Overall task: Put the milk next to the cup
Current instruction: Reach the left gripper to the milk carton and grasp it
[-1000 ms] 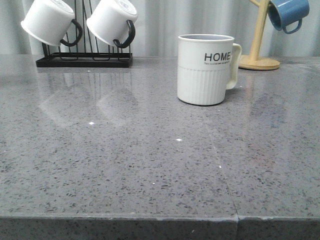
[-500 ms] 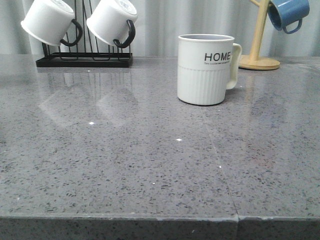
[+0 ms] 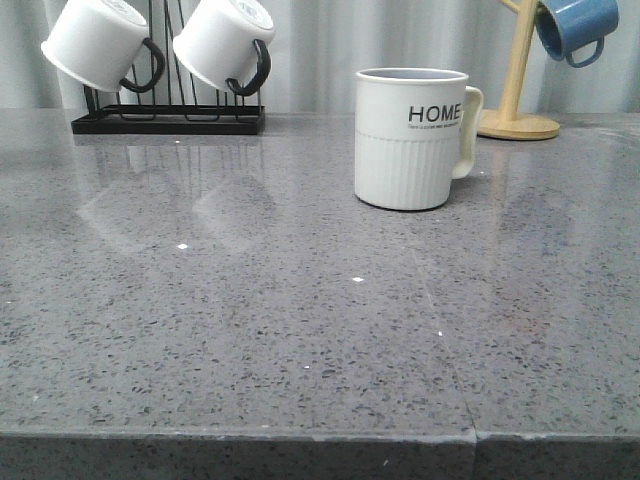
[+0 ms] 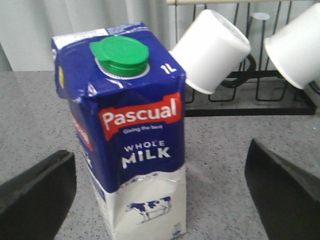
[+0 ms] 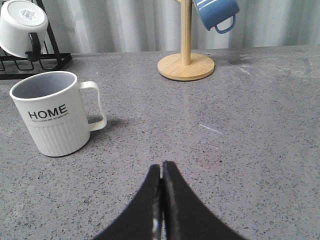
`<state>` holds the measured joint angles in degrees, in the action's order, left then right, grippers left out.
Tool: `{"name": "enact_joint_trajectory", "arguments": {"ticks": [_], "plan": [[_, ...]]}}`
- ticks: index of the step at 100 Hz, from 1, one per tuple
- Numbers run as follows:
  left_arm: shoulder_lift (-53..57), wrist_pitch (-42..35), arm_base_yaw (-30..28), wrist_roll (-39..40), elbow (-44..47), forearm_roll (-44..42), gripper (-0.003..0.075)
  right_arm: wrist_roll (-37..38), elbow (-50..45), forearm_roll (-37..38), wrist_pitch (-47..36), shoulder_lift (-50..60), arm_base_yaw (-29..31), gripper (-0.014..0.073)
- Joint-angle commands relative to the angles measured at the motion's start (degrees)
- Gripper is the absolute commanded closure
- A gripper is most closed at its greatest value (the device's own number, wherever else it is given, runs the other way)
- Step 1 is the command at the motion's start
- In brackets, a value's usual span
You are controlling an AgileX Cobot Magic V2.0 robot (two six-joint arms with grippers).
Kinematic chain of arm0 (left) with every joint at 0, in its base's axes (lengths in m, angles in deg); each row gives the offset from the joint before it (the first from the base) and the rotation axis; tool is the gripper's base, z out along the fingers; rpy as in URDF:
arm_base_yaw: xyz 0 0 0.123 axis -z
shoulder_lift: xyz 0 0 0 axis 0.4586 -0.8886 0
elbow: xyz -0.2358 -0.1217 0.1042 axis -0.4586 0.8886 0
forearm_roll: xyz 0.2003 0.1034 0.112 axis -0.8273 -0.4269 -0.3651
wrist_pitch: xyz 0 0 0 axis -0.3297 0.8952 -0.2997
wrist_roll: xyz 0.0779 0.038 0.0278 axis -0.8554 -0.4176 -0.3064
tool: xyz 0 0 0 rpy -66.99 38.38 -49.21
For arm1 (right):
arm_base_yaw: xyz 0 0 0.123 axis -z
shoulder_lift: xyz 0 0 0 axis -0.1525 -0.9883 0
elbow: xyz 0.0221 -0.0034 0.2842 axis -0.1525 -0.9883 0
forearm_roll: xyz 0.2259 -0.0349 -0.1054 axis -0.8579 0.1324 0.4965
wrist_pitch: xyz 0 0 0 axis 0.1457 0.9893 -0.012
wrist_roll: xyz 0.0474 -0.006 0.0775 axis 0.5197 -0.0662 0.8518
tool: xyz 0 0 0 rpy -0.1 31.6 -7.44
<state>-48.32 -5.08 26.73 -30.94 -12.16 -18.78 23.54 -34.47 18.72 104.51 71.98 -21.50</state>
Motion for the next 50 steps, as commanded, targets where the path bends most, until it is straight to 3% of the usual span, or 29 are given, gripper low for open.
{"name": "enact_joint_trajectory", "arguments": {"ticks": [1,50], "plan": [[-1.19,-5.73,-1.31,0.00,-3.53,1.58,0.0060,0.01,1.62,0.34,-3.91,-0.38,0.02,0.0659],[-13.27,-9.64,-1.43,0.00,-8.66,3.70,0.0060,0.01,1.62,0.34,-3.91,-0.38,0.02,0.0659]]}}
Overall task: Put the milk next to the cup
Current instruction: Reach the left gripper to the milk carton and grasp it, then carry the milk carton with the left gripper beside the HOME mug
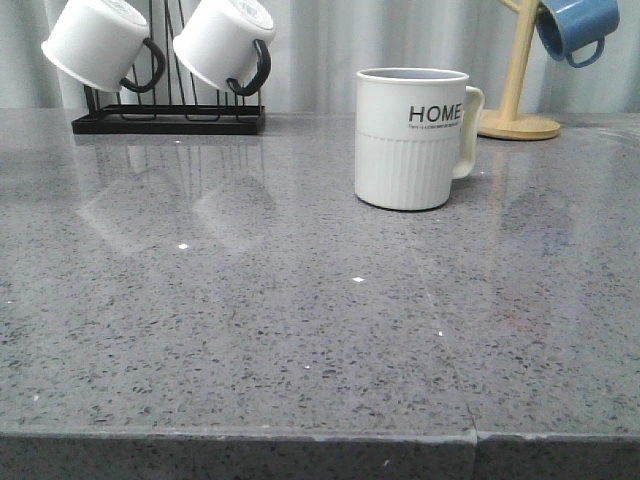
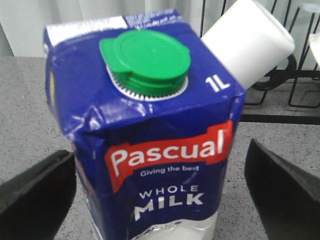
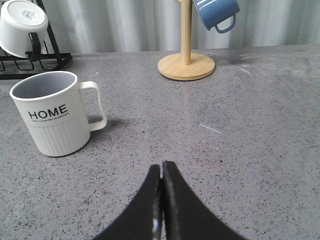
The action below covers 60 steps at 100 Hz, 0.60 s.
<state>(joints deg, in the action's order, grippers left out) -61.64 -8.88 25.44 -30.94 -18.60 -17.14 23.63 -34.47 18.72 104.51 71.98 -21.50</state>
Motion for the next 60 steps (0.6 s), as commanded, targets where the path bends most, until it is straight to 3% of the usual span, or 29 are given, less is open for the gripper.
{"name": "enact_joint_trajectory", "arguments": {"ticks": [1,17,43,60], "plan": [[-0.12,-6.17,-0.14,0.00,-2.22,2.24,0.0060,-0.08,1.62,0.34,-3.91,-0.38,0.02,0.0659],[-0.53,-8.43,-0.26,0.00,-2.22,2.55,0.0099,-0.08,1.62,0.34,-3.91,-0.38,0.02,0.0659],[-0.07,-8.54,-0.15,0.00,-2.22,2.55,0.0374,-0.08,1.62,0.34,-3.91,-0.38,0.02,0.0659],[4.22,-8.31,3.97,0.00,-2.22,2.55,0.0389,-0.08,1.62,0.34,-3.91,-0.38,0.02,0.0659]]}}
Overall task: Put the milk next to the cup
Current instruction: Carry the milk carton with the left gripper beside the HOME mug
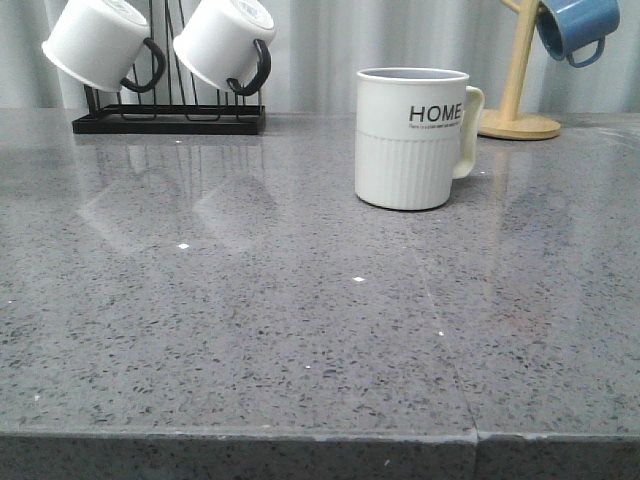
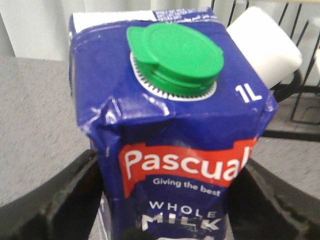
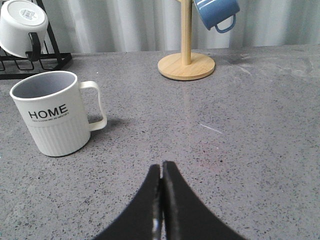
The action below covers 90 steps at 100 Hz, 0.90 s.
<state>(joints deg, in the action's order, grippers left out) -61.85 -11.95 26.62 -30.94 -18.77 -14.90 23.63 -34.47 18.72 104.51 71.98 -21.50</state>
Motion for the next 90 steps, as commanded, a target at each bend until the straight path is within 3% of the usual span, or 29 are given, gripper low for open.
{"name": "enact_joint_trajectory", "arguments": {"ticks": [1,28,49,72,90], "plan": [[4.64,-5.23,3.08,0.00,-2.04,0.31,0.0389,-0.08,1.62,0.34,-3.91,-0.38,0.02,0.0659],[6.42,-5.44,17.65,0.00,-2.04,1.41,0.0386,-0.08,1.62,0.34,-3.97,-0.38,0.02,0.0659],[1.86,-11.17,27.54,0.00,-2.04,4.34,0.0386,-0.08,1.62,0.34,-3.97,-0.38,0.02,0.0659],[-4.07,-18.44,34.95,0.00,-2.04,6.74,0.0386,-0.08,1.62,0.34,-3.97,-0.38,0.02,0.0659],[-8.11,-18.63,38.42,0.00,-4.77,6.72,0.0386,-0.08,1.62,0.34,-4.02,-0.38,0.02,0.0659]]}}
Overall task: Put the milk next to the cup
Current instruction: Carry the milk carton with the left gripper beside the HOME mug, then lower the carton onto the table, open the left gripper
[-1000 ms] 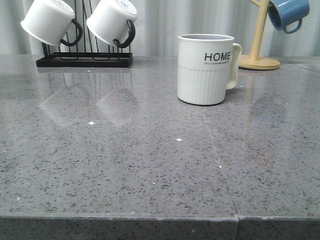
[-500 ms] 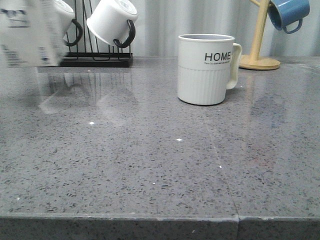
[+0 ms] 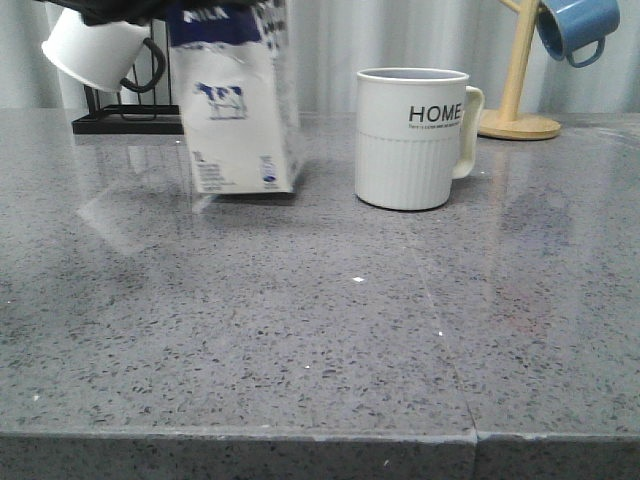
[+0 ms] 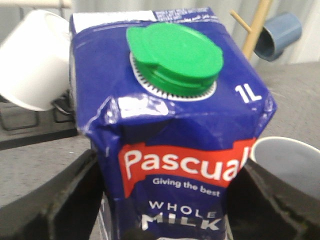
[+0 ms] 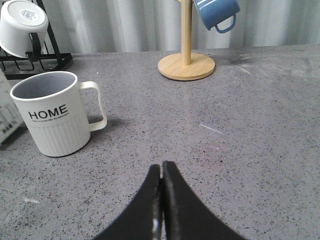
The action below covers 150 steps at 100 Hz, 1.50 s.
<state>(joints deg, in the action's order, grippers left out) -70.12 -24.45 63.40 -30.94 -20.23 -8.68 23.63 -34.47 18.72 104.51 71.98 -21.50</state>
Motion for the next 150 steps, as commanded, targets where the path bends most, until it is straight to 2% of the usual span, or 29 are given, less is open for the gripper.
{"name": "enact_joint_trajectory", "arguments": {"ticks": [1,40,47,59,66,88,105,117,126,135,145,150], "plan": [[-0.04,-6.13,1.87,0.00,-3.55,0.50,0.0386,-0.08,1.62,0.34,-4.02,-0.38,0.02,0.0659],[-3.23,-5.13,4.35,0.00,-5.38,0.50,0.0377,-0.08,1.62,0.34,-4.07,-0.38,0.02,0.0659],[-3.23,-5.13,4.48,0.00,-5.38,0.50,0.0311,-0.08,1.62,0.34,-4.19,-0.38,0.02,0.0659],[-3.23,-5.13,4.48,0.00,-5.38,0.50,0.0099,-0.08,1.62,0.34,-4.19,-0.38,0.02,0.0659],[-3.11,-5.13,4.48,0.00,-5.38,0.50,0.0035,-0.08,1.62,0.34,-4.32,-0.38,0.02,0.0659],[-1.41,-4.38,4.48,0.00,-5.38,0.50,0.0052,-0.08,1.62,0.34,-4.32,-0.38,0.02,0.0659],[2.11,-0.03,4.48,0.00,-5.27,0.26,0.0052,-0.08,1.62,0.34,-4.32,-0.38,0.02,0.0659],[5.73,0.36,4.48,0.00,-2.84,-1.43,0.0054,-0.08,1.62,0.34,-4.32,-0.38,0.02,0.0659],[9.26,0.48,4.48,0.00,-0.69,-2.66,0.0090,-0.08,1.62,0.34,-4.32,-0.38,0.02,0.0659],[13.17,2.40,3.88,0.00,1.46,-2.66,0.0181,-0.08,1.62,0.34,-4.32,-0.38,0.02,0.0659],[17.37,7.83,1.71,0.00,2.97,-2.66,0.0370,-0.08,1.62,0.34,-4.32,-0.38,0.02,0.0659],[19.39,10.78,0.14,-0.50,3.38,-2.77,0.0505,-0.08,1.62,0.34,-4.32,-0.38,0.02,0.0659]]}}
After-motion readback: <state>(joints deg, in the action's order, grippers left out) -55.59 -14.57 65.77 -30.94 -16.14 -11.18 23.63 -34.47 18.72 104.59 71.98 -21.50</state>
